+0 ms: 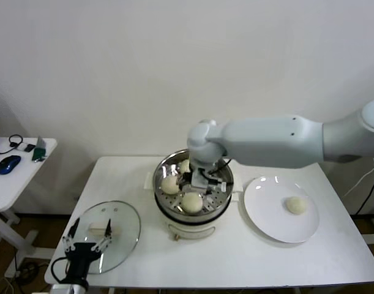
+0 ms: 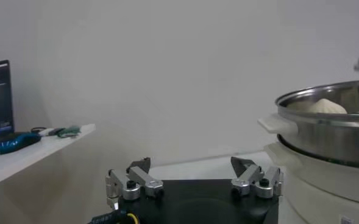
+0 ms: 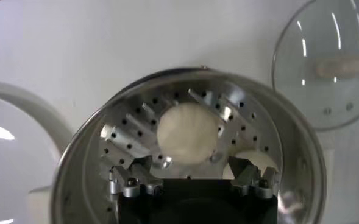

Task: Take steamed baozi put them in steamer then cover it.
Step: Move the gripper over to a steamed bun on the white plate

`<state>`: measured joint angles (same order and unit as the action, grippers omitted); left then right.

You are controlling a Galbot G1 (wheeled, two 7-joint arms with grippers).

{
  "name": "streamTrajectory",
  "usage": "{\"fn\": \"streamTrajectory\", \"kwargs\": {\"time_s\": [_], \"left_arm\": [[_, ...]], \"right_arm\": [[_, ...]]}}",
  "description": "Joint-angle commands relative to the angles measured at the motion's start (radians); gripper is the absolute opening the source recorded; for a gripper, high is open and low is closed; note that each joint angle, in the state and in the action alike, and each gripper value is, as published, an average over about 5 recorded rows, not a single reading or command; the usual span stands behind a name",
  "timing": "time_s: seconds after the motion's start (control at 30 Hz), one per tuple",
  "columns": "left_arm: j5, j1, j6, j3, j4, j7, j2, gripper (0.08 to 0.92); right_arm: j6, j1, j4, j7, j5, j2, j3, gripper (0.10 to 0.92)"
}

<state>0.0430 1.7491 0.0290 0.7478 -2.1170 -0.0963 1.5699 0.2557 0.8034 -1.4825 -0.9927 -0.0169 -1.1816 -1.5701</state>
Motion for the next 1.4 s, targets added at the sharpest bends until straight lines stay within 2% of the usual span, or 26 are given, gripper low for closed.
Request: {"fn": "streamTrajectory", "kwargs": {"time_s": [0.03, 0.17, 0.3, 0.43, 0.57, 0.83, 1.4], "left_arm": [[0.002, -0.001, -0.001, -0.003, -0.003, -0.002, -0.007, 0.823], [-0.001, -0.002, -0.001, -0.001, -0.003, -0.002, -0.013, 0.823], [-0.003, -0.007, -0.001, 0.000, 0.003, -0.002, -0.017, 0.823], [-0.001, -0.015, -0.003, -0.003, 0.011, -0.004, -0.016, 0.823], [0.006, -0.022, -0.005, -0.007, 0.019, -0.007, -0.012, 0.823], [0.014, -0.018, -0.004, -0.007, 0.028, -0.008, -0.007, 0.823], [0.032, -0.006, -0.004, -0.005, 0.033, -0.011, 0.009, 0.823]], "right_arm": [[0.059, 0.272, 0.191, -0.147, -0.248, 0.216, -0.142, 0.823], [0.000, 0.307, 0.279, -0.163, -0.299, 0.345, -0.303, 0.823], [-0.112, 0.263, 0.292, -0.119, -0.307, 0.487, -0.420, 0.823], [-0.233, 0.109, 0.287, -0.081, -0.317, 0.606, -0.367, 0.823], [-0.299, -0.091, 0.305, -0.057, -0.282, 0.661, -0.208, 0.823], [-0.311, -0.389, 0.423, -0.023, -0.156, 0.609, 0.074, 0.823], [-0.282, -0.620, 0.645, -0.009, -0.101, 0.421, 0.314, 0.823]]}}
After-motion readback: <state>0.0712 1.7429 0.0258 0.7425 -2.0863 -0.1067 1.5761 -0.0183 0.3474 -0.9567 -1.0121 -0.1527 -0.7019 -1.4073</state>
